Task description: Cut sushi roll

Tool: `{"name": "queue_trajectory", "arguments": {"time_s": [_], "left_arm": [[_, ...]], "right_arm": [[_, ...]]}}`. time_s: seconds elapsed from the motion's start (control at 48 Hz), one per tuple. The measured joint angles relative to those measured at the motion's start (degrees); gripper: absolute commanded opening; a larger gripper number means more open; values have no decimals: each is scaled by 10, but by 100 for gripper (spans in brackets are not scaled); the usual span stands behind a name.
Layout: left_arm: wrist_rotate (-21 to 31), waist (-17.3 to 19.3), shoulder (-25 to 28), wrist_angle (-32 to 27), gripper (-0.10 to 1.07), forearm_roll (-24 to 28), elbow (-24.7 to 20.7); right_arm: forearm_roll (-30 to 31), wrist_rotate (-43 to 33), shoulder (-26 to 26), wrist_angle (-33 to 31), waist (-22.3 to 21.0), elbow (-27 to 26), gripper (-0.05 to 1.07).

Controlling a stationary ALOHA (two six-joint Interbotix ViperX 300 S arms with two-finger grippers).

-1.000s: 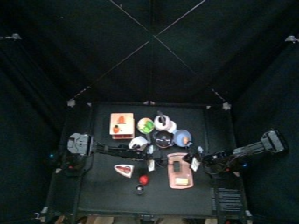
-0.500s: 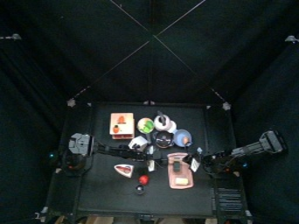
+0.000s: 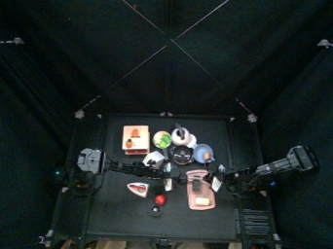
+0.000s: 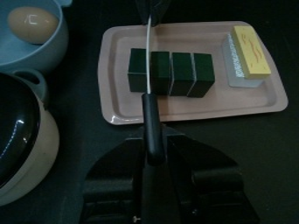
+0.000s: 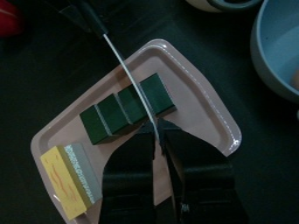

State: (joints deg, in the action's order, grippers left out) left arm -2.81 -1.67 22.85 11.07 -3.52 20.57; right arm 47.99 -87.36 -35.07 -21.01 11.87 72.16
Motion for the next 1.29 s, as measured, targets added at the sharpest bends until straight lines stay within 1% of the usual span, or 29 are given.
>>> {"name": "queue_trajectory", "arguments": {"time_s": [0.354, 0.812, 1.0, 1.167, 1.292], "left_arm": [[-1, -1, 5, -20, 60, 0, -3], [0, -1, 5, -21, 60, 0, -6], [0, -1, 5, -22, 60, 0, -6], [1, 0, 5, -22, 60, 0, -6], [-1, 0, 5, -25, 60, 0, -6]], "right_arm": [[-2, 1, 14, 11, -1, -3, 40], [-6, 0, 40, 12, -1, 0, 40], [-6, 0, 40, 12, -2, 1, 40], [-2, 4, 38, 11, -12, -2, 40], [15, 4, 29, 10, -27, -2, 40]]}}
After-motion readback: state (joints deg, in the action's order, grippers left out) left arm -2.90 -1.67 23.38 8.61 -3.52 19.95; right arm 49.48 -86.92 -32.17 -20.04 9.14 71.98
